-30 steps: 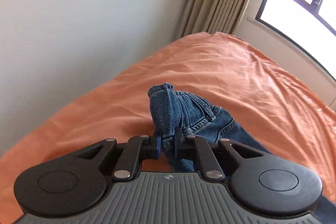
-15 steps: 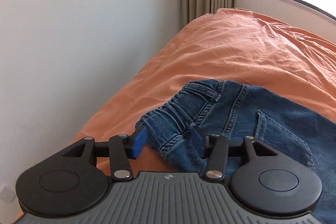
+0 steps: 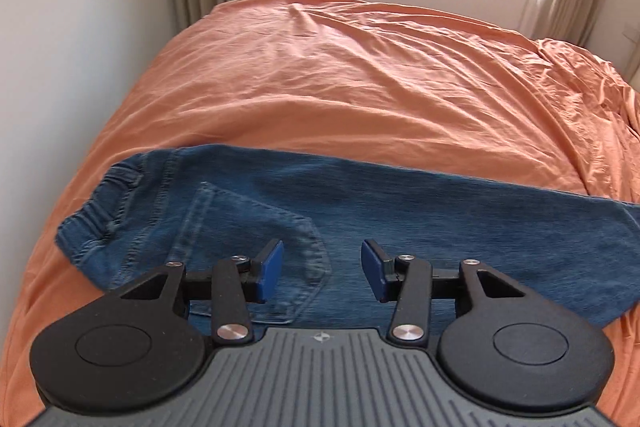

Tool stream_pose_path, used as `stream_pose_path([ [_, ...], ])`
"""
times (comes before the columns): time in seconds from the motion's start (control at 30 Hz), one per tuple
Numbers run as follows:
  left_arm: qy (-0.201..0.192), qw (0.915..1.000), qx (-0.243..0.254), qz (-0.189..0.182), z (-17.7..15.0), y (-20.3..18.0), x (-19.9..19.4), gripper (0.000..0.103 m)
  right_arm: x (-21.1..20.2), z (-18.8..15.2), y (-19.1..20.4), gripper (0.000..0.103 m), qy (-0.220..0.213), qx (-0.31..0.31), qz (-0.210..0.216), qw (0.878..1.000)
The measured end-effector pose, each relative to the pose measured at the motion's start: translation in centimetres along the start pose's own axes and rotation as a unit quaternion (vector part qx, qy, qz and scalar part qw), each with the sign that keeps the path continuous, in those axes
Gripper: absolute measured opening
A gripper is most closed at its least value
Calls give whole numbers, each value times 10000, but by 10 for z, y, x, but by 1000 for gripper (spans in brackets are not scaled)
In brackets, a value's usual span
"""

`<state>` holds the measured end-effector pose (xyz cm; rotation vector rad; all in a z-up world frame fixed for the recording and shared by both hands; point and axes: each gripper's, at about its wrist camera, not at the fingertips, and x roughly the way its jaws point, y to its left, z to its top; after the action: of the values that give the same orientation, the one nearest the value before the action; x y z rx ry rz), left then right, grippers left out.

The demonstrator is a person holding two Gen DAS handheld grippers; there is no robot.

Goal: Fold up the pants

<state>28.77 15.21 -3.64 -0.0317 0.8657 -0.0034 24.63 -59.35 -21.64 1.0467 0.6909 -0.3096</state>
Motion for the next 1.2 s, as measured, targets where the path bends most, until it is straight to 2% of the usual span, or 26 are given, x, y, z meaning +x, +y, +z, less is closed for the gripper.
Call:
stream_pose_path([
  [0.17,180,9982,455,-333,14,-73,16,50,22,16,-22,37,63,266,309,9991],
  [0.23,276,9959,712,-491,18,-107,26,49,32,20,-31,29,152,397,488,9979],
  [0.3,317,9933,939,-592,20,-140,36,45,41,22,-37,27,223,516,691,9960],
  [0.33,378,9916,1004,-716,21,-151,41,45,45,24,-39,22,256,549,787,9951],
  [0.43,684,9848,1257,-985,24,-195,61,40,48,29,-41,13,345,496,1001,9931],
  [0.53,727,9766,1620,-1210,23,-238,77,36,37,35,-30,9,273,-44,1142,9931],
  [0.63,842,9674,1883,-1472,21,-276,97,31,33,38,-19,8,280,-496,1040,9929],
  [0.7,850,9597,2174,-1565,14,-305,112,25,37,41,-18,7,347,-539,1004,9929],
  [0.77,896,9508,2435,-1691,9,-333,129,23,41,43,-19,7,385,-555,990,9928],
  [0.83,881,9464,2577,-1736,6,-354,143,21,40,43,-17,7,392,-714,962,9920],
  [0.93,879,9495,2498,-1682,13,-375,167,19,39,42,-15,7,402,-948,935,9903],
  [1.0,857,9541,2434,-1518,21,-384,184,9,38,42,-16,7,402,-1075,945,9889],
  [1.07,887,9571,2350,-1442,28,-390,199,6,38,42,-16,7,405,-1173,931,9879],
  [1.2,1093,9569,2284,-1420,30,-394,218,4,43,43,-17,7,437,-1252,894,9871],
])
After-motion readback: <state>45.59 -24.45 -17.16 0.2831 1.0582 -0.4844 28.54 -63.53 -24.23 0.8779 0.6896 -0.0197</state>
